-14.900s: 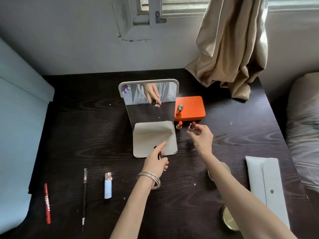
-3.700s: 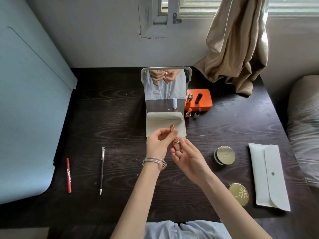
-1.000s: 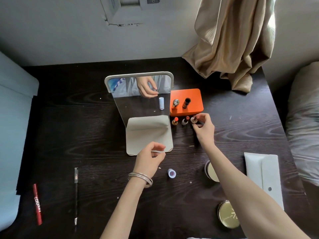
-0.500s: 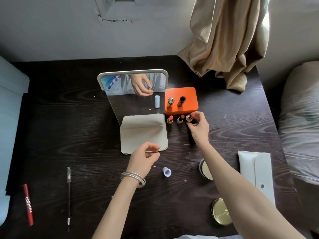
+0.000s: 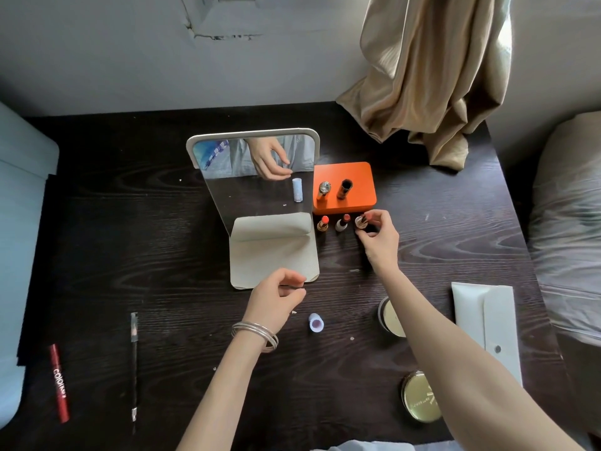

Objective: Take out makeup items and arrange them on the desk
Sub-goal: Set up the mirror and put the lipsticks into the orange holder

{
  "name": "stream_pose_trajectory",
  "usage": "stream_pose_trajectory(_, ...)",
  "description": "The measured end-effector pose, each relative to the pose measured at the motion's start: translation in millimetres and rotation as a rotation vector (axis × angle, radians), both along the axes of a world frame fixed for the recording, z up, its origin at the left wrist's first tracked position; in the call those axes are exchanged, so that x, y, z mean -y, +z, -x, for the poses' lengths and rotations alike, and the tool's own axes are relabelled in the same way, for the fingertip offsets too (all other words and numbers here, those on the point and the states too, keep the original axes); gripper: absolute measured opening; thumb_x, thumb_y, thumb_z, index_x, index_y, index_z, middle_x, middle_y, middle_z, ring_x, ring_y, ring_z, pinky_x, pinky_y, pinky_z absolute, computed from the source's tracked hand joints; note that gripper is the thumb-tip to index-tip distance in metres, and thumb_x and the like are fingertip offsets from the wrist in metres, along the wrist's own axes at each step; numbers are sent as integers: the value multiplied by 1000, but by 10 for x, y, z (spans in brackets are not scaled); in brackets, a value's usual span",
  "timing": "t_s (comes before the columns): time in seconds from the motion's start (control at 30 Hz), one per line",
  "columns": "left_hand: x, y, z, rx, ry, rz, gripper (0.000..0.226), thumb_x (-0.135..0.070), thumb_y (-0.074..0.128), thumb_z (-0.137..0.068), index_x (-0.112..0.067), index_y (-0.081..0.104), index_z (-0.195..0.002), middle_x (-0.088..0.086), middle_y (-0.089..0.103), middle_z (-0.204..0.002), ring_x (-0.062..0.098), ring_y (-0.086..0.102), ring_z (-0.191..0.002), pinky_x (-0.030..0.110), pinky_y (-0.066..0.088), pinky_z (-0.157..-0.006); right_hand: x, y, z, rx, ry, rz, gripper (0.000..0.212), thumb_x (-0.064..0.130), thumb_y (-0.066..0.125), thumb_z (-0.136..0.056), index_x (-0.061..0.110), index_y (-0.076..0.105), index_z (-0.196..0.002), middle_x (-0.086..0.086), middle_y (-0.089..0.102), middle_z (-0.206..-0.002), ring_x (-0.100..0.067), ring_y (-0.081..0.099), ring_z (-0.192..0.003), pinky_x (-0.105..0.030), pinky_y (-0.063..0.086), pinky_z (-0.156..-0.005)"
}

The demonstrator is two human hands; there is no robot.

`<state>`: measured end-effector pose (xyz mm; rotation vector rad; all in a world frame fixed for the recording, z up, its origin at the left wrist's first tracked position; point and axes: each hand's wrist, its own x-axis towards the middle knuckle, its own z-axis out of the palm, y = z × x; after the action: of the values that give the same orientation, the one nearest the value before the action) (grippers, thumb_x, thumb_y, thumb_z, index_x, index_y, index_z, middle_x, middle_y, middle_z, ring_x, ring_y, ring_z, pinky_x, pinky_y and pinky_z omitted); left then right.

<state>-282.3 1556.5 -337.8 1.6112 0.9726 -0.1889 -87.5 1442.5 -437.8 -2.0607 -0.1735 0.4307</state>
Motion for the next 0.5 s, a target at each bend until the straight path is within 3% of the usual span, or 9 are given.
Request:
stream_pose_trajectory(0.13,7,7,-6,8,4,40,17,-7,64,-84,-22,61,-92,-5,64,-97,7,61,-87,10,47,-69,0,2,5,-9,-1,11,33,-5,64,-80,17,51,-101,4,58,-103,-15,58,-95,-18,48,-73)
stream_pose_trajectory(0.27,7,37,19,13,-40,58,23,-4,65,-82,-24,60,-91,-6,63,-97,11,62,-91,18,50,-80,27,38,51,-22,-82,57,56,0,73,-74,11,48,-122,-1,52,-118,-13,54,-104,-27,46,-90)
stream_pose_trajectory(0.33,8,44,43,9,-81,49,28,2,62,-82,-24,60,-92,-9,62,-97,8,61,-90,15,49,-78,96,132,136,-49,-127,139,58,2,73,-73,12,47,-124,-3,47,-121,-14,53,-101,-27,46,-89)
stream_pose_trajectory(0.4,18,41,72,6,-102,39,34,7,57,-81,-24,60,-94,-9,62,-97,7,60,-91,13,48,-77,249,226,311,-51,16,236,48,0,70,-74,13,53,-117,-6,46,-119,-16,54,-97,-21,42,-83)
stream_pose_trajectory(0.5,53,39,124,10,-103,26,37,11,54,-79,-22,61,-93,-5,63,-98,12,61,-91,12,47,-78,533,300,748,6,488,321,49,0,66,-72,24,59,-114,4,42,-113,-15,47,-107,-19,38,-83)
